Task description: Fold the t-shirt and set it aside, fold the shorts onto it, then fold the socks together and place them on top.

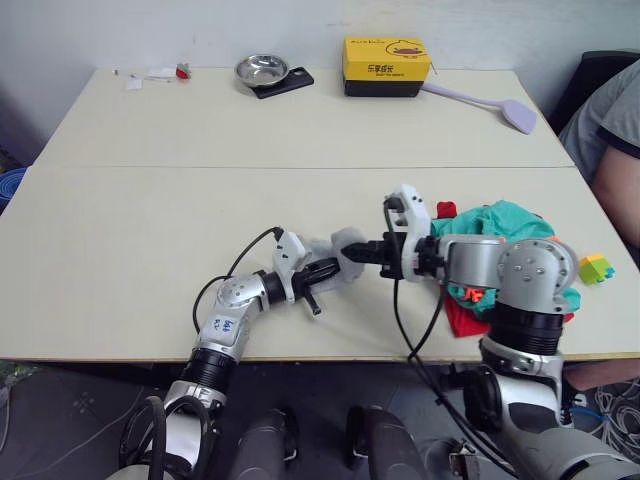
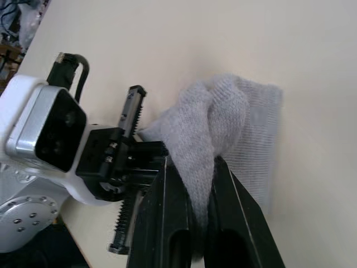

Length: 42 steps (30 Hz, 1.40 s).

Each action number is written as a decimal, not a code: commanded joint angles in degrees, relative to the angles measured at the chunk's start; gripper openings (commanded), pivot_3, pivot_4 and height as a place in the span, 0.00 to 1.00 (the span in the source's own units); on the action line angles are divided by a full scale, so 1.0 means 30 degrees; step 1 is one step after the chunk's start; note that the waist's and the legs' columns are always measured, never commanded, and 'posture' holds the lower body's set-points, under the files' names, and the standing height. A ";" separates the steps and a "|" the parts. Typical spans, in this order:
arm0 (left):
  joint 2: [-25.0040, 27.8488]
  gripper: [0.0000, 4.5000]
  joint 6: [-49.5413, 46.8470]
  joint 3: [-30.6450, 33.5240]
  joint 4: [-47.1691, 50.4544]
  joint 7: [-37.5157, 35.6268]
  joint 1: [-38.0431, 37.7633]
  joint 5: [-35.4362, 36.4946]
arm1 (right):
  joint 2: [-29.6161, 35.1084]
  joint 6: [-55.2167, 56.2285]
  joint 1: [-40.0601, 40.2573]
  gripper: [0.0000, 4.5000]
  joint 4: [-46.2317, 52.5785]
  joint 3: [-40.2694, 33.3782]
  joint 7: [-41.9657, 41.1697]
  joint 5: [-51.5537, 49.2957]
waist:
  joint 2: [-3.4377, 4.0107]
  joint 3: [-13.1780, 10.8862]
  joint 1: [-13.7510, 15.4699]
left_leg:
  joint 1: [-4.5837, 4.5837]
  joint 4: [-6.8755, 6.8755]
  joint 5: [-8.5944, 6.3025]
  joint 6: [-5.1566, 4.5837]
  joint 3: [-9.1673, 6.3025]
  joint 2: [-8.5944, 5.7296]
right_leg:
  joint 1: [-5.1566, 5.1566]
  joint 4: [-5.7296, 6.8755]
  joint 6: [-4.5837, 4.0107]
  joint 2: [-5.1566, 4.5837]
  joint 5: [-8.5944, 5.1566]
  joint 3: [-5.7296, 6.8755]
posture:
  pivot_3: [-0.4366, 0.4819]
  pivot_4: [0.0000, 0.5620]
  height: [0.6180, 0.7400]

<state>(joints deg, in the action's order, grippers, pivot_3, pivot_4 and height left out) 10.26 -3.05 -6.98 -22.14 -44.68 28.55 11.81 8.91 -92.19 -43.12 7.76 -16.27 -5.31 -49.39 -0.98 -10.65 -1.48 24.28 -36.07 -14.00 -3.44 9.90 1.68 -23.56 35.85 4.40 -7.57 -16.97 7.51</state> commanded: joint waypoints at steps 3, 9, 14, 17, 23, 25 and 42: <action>0.0755 0.00 -0.1412 0.0070 0.0161 0.0277 -0.0788 -0.0303 | -0.2164 -0.0101 -0.0364 0.00 -0.0280 -0.0782 0.1720 0.0816 | 0.0010 0.0006 -0.0062 | -0.0001 0.0005 -0.0006 0.0025 0.0001 0.0004 | -0.0006 0.0005 0.0000 0.0006 0.0000 -0.0001 | 0.48 0.27 1.00; 0.1833 0.00 -0.2439 0.0630 0.1357 -0.0331 -0.1227 0.0385 | -0.4228 0.0557 -0.0590 0.20 -0.0755 -0.2592 0.2288 0.1755 | 0.0037 0.0022 -0.0327 | -0.0005 0.0036 -0.0013 0.0076 0.0006 0.0022 | -0.0022 0.0007 -0.0002 0.0039 -0.0001 -0.0007 | 0.48 0.27 1.00; 0.2605 0.00 -0.3093 0.1471 0.2540 -0.1395 -0.1465 0.1789 | -0.4740 0.0432 -0.0568 0.59 -0.0949 -0.3319 0.2315 0.2243 | 0.0040 0.0021 -0.0558 | 0.0000 0.0060 0.0009 0.0114 0.0009 0.0024 | -0.0041 0.0008 -0.0006 0.0045 -0.0004 -0.0008 | 0.48 0.27 1.00; 0.3170 0.00 -0.3907 0.2136 0.3325 -0.2088 -0.1591 0.2798 | -0.4795 0.0456 -0.0531 0.83 -0.0987 -0.3593 0.2274 0.2461 | 0.0043 0.0019 -0.0626 | 0.0001 0.0085 0.0021 0.0128 0.0017 0.0023 | -0.0053 -0.0001 -0.0006 0.0046 -0.0004 -0.0019 | 0.48 0.27 1.00; 0.5035 0.00 -0.4817 0.2904 0.3769 -0.2834 -0.1912 0.3152 | -0.4888 0.0482 -0.0512 1.00 -0.0953 -0.3818 0.1904 0.2540 | 0.0049 0.0014 -0.0601 | 0.0007 0.0142 0.0083 0.0176 0.0025 0.0016 | -0.0073 -0.0029 -0.0012 0.0049 -0.0008 -0.0022 | 0.48 0.27 1.00; 0.5219 0.00 -0.4540 0.2947 0.3401 -0.2560 -0.1931 0.2781 | -0.4875 0.0549 -0.0495 1.00 -0.0868 -0.3713 0.1753 0.2527 | 0.0051 0.0013 -0.0581 | 0.0008 0.0152 0.0061 0.0217 0.0025 0.0013 | -0.0073 -0.0042 -0.0012 0.0047 -0.0008 -0.0022 | 0.48 0.27 1.00; 0.3743 0.00 -0.3946 0.2207 0.2681 -0.1526 -0.2062 0.1913 | -0.5479 0.0074 -0.1071 1.00 0.0109 -0.1050 0.1084 0.2670 | 0.0051 0.0013 -0.0522 | 0.0007 0.0181 0.0056 0.0241 0.0023 0.0005 | -0.0072 -0.0068 -0.0013 0.0037 -0.0008 -0.0023 | 0.48 0.27 1.00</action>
<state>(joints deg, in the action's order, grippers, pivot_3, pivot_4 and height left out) 22.11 -14.32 0.96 -13.42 -49.62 22.91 18.28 -7.11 -92.16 -46.11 6.53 -20.93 -1.06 -41.26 -0.83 -10.61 -3.05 24.30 -35.52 -13.83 -2.72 9.97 1.69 -23.78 35.64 4.36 -7.47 -17.00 7.44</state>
